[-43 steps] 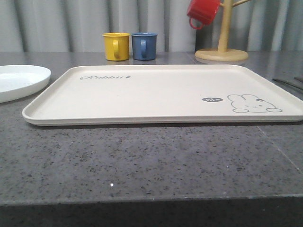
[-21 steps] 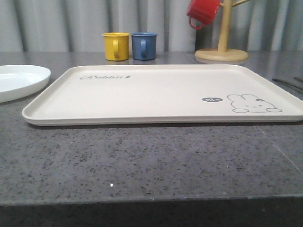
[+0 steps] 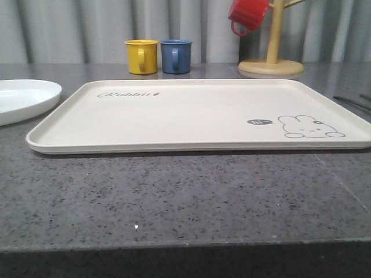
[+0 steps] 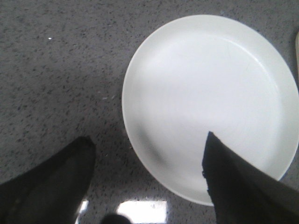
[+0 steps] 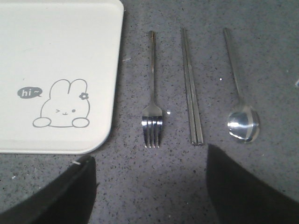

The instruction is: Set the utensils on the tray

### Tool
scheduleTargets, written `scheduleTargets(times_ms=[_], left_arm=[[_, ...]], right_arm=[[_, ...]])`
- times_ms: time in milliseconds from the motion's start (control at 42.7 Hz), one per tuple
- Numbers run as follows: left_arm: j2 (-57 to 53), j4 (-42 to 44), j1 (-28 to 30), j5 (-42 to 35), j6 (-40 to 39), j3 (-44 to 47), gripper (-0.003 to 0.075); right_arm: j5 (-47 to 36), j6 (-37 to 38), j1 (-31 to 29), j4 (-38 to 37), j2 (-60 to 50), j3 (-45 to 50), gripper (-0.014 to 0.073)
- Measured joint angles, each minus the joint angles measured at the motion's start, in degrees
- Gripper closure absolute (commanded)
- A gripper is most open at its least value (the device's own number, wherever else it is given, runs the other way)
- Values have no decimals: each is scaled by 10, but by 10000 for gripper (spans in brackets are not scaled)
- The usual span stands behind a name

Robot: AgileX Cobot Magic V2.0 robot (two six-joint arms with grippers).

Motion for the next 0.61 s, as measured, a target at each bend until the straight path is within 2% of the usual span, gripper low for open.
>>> scheduleTargets(times_ms=[234, 609], left_arm=[[76, -31, 9, -17, 29, -10, 238], [120, -55, 9, -51, 33, -10, 239]], right_arm=[[0, 0, 0, 0, 0, 0, 65], [0, 0, 0, 0, 0, 0, 65]])
